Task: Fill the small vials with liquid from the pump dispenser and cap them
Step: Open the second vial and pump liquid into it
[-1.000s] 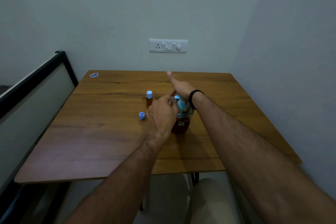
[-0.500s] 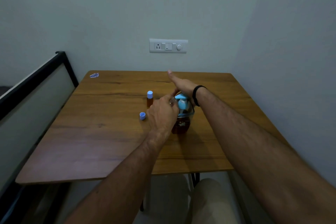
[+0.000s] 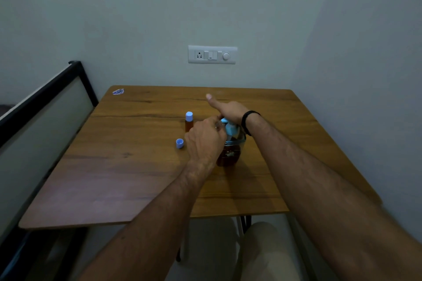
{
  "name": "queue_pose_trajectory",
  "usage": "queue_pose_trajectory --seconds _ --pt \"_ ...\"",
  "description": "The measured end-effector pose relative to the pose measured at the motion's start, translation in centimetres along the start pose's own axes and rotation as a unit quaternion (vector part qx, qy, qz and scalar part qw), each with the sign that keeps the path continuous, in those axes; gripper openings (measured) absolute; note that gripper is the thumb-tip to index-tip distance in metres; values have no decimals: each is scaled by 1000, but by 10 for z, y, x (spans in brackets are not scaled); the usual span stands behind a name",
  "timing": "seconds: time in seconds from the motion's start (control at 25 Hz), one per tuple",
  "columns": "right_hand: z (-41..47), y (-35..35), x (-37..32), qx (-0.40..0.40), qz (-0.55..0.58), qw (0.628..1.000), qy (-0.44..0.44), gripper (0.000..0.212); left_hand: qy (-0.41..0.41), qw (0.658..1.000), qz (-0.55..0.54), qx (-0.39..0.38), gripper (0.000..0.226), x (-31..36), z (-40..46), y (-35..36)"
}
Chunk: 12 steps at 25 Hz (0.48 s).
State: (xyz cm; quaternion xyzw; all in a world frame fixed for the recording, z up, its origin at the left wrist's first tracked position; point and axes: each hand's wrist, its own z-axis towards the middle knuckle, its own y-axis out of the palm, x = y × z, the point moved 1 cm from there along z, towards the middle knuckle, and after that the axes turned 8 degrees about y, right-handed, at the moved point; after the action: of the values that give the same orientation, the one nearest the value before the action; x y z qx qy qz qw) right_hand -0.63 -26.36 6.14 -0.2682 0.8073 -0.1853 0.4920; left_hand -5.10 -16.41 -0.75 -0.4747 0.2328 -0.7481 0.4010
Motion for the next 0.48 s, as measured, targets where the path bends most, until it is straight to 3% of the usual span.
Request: queue_pose_trajectory --seconds 0.12,0.32,0.48 --pt "6 6 2 77 -39 996 -14 60 3 1000 -4 -11 19 -1 0 1" --pt "-6 -1 -6 -9 -24 1000 17 92 -4 1000 -1 -6 24 0 -1 0" --pt "-1 3 -2 48 -56 997 -12 67 -8 1000 2 -11 20 0 1 1"
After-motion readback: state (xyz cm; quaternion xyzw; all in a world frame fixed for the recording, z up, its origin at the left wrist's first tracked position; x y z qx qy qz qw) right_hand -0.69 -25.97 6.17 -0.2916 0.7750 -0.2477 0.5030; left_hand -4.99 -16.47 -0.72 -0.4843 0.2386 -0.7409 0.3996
